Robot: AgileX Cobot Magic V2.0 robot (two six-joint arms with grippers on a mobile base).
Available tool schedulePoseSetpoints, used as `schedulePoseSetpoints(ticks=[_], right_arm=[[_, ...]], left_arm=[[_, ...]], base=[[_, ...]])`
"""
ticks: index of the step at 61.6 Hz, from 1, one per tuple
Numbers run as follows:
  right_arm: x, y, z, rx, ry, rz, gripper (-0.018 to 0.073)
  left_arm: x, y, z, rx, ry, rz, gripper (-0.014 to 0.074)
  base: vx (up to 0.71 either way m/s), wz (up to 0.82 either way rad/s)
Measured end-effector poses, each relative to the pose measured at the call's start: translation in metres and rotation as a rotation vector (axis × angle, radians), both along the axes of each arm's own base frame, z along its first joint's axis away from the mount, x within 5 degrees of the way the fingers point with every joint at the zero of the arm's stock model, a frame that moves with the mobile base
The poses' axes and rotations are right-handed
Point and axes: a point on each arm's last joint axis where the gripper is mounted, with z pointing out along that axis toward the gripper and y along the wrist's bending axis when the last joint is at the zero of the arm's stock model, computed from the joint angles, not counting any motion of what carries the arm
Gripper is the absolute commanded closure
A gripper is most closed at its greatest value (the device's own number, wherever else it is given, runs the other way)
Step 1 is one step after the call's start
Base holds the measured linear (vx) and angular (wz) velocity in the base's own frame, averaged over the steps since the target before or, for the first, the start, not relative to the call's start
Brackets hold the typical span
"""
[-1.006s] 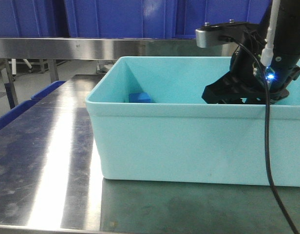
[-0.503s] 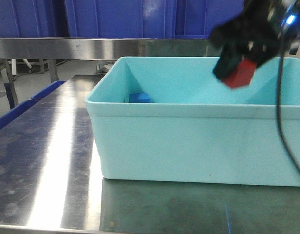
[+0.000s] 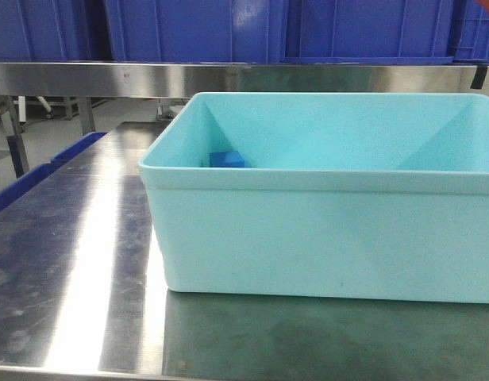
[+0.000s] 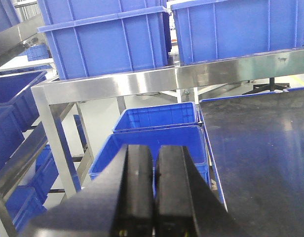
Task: Pick red cube and place on left shelf
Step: 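Lift the red cube up out of the tub with the right gripper, then hold the red cube raised in the right gripper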
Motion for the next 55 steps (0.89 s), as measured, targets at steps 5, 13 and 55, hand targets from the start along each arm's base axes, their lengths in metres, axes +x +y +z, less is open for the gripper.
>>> schedulePoseSetpoints(ticks=[5,13,55], right_arm=[[-0.019,-0.008,-0.008,0.012,-0.019,0.0,0.0505],[-0.044,-0.018,-0.021,0.041,-0.049,0.001,0.0505],[-0.072,-0.032,-0.036,0.086,-0.103,-0.026,0.0505]], left_arm=[[0.0,0.0,0.0,0.0,0.0,0.0,0.0491],[0.0,0.0,0.0,0.0,0.0,0.0,0.0491],[0.0,0.0,0.0,0.0,0.0,0.0,0.0491]], base=[[0.0,0.0],[0.0,0.0],[0.0,0.0]])
